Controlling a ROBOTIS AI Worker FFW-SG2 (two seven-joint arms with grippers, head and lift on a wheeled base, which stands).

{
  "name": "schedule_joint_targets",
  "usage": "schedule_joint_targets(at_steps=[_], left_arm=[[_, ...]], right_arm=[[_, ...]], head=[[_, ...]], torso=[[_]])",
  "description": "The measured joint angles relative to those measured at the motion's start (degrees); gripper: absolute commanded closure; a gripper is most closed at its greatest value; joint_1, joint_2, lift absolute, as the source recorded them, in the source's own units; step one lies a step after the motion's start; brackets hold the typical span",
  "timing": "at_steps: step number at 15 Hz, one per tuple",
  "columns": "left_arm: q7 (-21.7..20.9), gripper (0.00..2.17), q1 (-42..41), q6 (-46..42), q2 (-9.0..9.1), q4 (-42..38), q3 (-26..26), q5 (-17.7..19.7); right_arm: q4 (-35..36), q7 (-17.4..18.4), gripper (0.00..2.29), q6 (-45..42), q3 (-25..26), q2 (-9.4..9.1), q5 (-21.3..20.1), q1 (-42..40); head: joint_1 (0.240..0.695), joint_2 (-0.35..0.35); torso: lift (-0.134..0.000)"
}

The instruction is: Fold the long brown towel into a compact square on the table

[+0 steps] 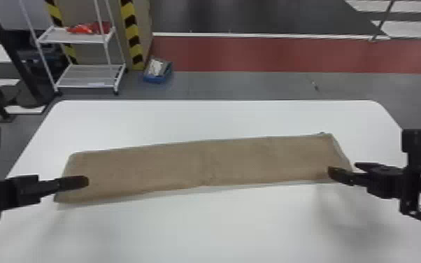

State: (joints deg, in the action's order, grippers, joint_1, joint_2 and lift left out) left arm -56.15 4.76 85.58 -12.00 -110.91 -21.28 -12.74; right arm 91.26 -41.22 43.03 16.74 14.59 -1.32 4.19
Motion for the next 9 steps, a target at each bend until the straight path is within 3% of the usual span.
schedule_joint_targets(at_steps=[9], left_arm=[[0.3, 0.07, 1.5, -0.3, -0.24, 1.2, 0.4, -0.1]], right_arm=[[0.1, 0.1, 0.06, -0.3, 0.2, -0.09, 0.1, 0.0]], head=[[0.695, -0.016]], torso=[[-0.124]])
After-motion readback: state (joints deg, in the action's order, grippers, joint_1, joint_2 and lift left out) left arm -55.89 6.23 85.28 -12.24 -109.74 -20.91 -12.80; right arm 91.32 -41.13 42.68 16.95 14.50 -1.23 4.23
